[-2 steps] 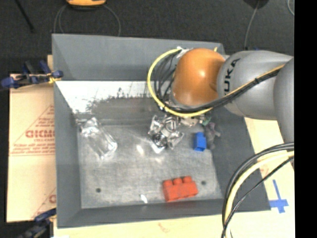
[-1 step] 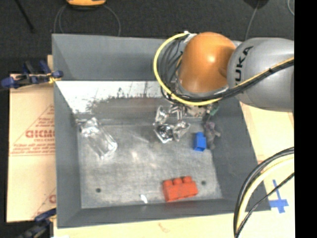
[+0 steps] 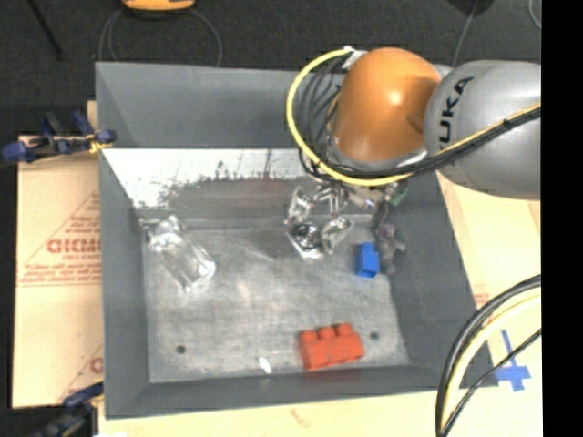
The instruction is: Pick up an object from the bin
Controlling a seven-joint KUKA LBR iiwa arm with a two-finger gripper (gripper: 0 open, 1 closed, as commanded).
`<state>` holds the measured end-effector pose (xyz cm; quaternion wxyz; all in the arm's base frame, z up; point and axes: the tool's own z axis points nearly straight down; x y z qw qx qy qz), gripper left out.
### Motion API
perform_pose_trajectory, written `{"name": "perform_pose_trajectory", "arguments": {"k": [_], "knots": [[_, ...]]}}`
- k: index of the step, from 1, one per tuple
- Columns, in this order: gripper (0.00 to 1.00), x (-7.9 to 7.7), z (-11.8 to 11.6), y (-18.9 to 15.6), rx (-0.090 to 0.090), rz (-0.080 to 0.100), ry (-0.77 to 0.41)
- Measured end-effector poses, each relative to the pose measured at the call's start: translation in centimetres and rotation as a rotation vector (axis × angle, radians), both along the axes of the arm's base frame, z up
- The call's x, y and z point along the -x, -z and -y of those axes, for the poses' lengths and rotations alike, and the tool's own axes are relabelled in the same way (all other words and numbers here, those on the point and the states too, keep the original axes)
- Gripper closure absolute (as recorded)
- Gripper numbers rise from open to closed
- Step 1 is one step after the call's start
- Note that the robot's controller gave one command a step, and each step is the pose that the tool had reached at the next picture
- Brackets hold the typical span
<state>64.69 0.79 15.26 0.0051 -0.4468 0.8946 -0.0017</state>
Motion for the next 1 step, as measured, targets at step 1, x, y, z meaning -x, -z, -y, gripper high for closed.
{"name": "perform_pose_trajectory", "arguments": {"k": [1], "knots": [[1.00, -0.21, 0.06, -3.95, 0.001, 0.001, 0.008]]}}
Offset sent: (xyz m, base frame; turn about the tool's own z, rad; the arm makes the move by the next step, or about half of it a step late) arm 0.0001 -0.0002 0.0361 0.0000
